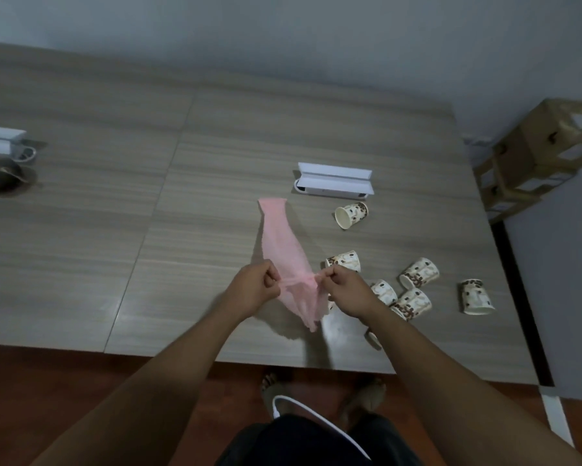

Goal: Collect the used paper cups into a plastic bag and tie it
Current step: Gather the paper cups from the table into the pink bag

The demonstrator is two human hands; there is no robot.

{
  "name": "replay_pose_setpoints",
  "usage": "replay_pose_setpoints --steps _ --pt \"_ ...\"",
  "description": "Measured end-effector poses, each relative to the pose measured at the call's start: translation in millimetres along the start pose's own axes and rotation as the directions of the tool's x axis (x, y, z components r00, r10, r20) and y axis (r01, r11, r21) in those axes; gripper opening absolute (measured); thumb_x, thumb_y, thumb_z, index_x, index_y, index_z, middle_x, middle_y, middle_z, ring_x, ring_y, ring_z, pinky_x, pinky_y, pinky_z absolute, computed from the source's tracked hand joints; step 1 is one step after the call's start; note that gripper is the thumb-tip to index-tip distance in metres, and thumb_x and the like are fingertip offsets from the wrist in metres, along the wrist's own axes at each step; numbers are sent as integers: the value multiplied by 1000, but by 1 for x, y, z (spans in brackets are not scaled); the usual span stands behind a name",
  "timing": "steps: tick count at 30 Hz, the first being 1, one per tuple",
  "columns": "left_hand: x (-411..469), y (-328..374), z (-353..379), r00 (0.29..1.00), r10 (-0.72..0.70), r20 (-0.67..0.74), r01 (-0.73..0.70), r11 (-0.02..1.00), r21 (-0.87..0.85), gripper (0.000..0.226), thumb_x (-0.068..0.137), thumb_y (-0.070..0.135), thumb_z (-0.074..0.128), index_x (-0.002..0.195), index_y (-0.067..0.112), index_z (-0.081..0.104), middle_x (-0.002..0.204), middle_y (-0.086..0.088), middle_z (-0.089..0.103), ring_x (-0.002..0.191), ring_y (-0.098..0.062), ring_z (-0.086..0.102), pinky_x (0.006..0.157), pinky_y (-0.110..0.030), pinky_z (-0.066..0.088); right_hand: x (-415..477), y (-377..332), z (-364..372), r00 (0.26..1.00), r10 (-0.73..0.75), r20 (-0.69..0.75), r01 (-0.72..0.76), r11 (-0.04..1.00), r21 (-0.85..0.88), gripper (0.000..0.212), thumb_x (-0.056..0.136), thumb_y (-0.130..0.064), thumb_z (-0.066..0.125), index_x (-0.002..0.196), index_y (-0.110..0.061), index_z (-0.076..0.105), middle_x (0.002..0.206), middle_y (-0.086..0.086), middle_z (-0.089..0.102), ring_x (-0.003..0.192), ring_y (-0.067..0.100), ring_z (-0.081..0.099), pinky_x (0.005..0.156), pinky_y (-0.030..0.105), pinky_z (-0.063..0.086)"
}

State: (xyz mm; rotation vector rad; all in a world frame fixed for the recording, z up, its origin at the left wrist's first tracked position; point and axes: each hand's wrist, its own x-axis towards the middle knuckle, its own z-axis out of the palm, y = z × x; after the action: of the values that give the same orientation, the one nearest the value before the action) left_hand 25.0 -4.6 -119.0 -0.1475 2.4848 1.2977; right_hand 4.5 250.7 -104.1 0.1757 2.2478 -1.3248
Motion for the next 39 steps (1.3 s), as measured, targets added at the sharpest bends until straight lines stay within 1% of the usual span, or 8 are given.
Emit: replay_pose_setpoints --steps 3,6,12,18,24,31,34,39 --pt "-1 11 -1 965 -59 -256 74 996 47 14 81 10 81 86 18 71 92 -1 66 76 -13 62 68 -30 46 0 -13 2 999 -39 -24 40 999 33 17 109 -26 63 97 -19 73 88 -6 73 78 8 63 74 25 51" --pt "0 29 8 872 -240 -426 175 967 -187 24 89 16 80 107 7 68 118 -13 64 97 -30 65 83 -31 48 3 -29 6 998 -33 -51 40 991 131 18 111 -27 60 102 -20 74 98 -4 73 83 6 62 73 18 48" --pt "-7 66 31 875 -415 -251 213 794 -570 96 79 57 94 143 11 39 133 -4 54 110 -22 66 76 -22 53 12 -49 15 999 33 -9 -28 942 334 19 110 -28 59 108 -18 75 86 9 73 72 21 63 50 24 43" --pt "-4 64 29 901 -233 -366 42 886 -462 21 102 22 76 120 18 66 108 0 75 97 -21 73 71 -19 52 23 -54 18 999 49 24 -55 886 461 16 111 -28 62 102 -22 73 92 11 72 78 24 65 62 28 53" --pt "17 74 17 826 -401 -397 110 805 -584 11 110 13 56 113 16 66 100 -5 72 99 -34 72 77 -33 49 30 -56 23 999 -13 48 -9 901 433 13 109 -26 66 106 -19 77 93 6 77 71 16 69 57 27 54" --pt "9 56 -23 908 -37 -417 -24 990 -141 34 83 43 94 109 27 78 77 -4 68 72 -23 62 61 -28 43 43 -60 -5 989 -30 -146 80 935 345 15 108 -31 68 101 -22 78 82 6 73 62 21 59 52 29 48" --pt "5 38 -40 946 53 -320 35 964 264 48 81 65 87 115 31 78 95 -6 79 88 -29 73 72 -37 57 46 -59 -18 980 -73 -186 125 950 286 18 106 -32 70 103 -18 80 88 16 78 70 31 63 64 46 52" --pt "-3 25 -52 987 132 -91 -72 872 484 68 81 91 60 115 36 79 98 -4 79 88 -29 74 77 -43 60 42 -60 -16 887 -364 -284 335 931 -146 18 101 -34 76 91 -20 80 80 -10 76 68 0 62 66 22 45"
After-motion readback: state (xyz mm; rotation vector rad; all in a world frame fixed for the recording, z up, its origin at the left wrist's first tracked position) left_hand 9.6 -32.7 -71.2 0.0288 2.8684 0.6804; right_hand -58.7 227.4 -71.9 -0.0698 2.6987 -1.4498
